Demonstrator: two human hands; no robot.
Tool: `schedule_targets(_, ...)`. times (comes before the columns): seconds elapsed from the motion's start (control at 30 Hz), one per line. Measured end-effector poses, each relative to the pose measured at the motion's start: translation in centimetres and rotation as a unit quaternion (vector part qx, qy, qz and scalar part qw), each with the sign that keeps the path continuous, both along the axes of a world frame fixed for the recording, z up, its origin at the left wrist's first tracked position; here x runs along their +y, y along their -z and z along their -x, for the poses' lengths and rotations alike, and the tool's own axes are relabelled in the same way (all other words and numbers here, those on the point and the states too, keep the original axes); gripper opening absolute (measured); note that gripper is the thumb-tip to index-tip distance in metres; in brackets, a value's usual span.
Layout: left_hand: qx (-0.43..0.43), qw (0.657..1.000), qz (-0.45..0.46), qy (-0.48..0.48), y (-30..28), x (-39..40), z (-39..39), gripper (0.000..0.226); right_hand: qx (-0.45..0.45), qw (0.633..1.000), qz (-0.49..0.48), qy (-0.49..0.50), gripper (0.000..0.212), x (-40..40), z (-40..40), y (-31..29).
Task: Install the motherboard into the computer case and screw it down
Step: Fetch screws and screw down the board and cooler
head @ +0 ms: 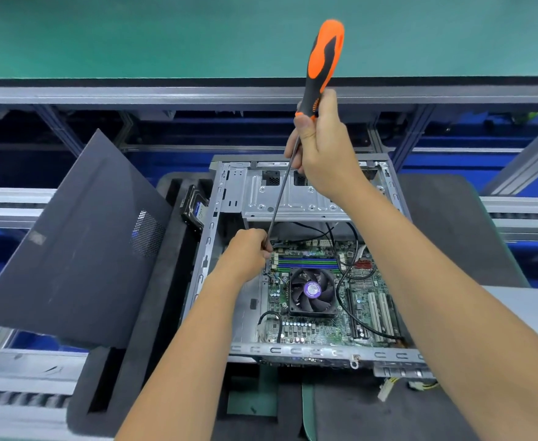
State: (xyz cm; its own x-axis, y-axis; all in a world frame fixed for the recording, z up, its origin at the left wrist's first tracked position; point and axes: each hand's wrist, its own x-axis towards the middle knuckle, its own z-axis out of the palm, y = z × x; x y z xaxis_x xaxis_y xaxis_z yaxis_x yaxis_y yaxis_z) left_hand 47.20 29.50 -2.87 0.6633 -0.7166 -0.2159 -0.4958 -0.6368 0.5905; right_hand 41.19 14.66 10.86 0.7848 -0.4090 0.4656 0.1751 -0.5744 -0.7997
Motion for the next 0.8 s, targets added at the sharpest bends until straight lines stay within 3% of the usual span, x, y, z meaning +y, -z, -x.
schedule_targets(0.47,-0.028,0.999,-0.015,0.017,0.3,-0.2,0.0,0.021,0.009,1.000,-0.010,-0.009,0.006,-0.5,0.5,0.4)
schedule_targets(0.63,-0.037,0.999,-0.019,0.022,0.5,-0.4,-0.1,0.020,0.018,1.000,-0.009,-0.016,0.017,-0.3,0.5,0.7)
schedule_targets(0.8,-0.038,0.998,-0.037,0.033,0.8,-0.1,-0.4,0.014,0.015,0.999,-0.019,-0.042,0.008,-0.2,0.6,1.2)
